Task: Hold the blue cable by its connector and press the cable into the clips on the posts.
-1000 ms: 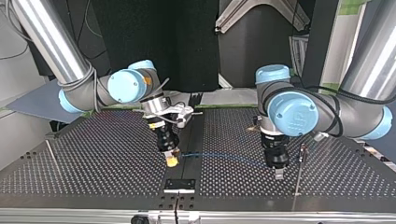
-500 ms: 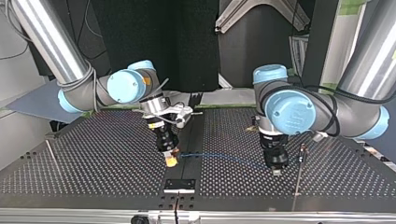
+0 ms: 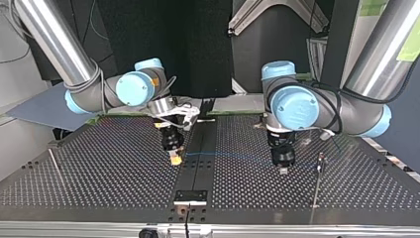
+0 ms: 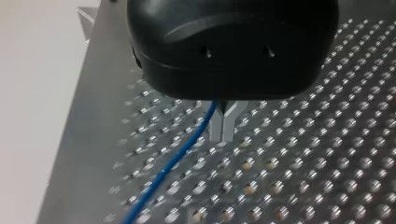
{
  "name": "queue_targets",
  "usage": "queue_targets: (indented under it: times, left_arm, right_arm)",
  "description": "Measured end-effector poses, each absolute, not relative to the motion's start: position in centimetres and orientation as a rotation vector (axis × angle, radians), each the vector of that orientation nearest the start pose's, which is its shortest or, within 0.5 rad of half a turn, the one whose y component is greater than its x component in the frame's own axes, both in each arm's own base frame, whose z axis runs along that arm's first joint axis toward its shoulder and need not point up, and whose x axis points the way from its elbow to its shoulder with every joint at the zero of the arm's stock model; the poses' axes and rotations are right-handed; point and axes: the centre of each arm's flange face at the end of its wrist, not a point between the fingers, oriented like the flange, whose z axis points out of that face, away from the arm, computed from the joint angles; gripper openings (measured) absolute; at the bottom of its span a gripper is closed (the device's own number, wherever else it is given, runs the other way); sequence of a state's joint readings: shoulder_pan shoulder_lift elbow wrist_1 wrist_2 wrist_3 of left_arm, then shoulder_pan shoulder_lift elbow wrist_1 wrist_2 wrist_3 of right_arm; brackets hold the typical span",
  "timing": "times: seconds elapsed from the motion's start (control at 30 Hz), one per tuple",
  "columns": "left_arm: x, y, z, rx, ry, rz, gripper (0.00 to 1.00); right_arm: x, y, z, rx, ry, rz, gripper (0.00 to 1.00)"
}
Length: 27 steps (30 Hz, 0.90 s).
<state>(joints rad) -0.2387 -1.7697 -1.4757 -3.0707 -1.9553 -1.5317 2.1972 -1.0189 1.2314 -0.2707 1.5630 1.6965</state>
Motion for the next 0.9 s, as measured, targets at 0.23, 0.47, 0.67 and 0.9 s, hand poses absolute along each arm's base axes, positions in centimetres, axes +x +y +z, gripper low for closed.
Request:
queue_targets:
  times: [0.23,0.47,0.67,0.9]
  left_arm:
    - [51.3,-24.3,40.4,-0.064,1.604,0.114,0.00]
    - [50.1,-27.0,34.9,-0.036,1.650,0.106,0.00]
    - [48.4,-29.5,29.2,-0.022,1.703,0.119,0.00]
    - [46.7,-32.4,24.6,0.010,1.732,0.102,0.00]
  right_arm:
    - [50.7,-50.1,32.1,1.553,-0.998,1.710,0.00]
    - [49.6,-50.0,29.7,1.522,-1.029,1.665,0.00]
    - [48.7,-49.2,27.2,1.532,-1.040,1.632,0.00]
    - [47.9,-48.4,24.8,1.529,-1.040,1.609,0.00]
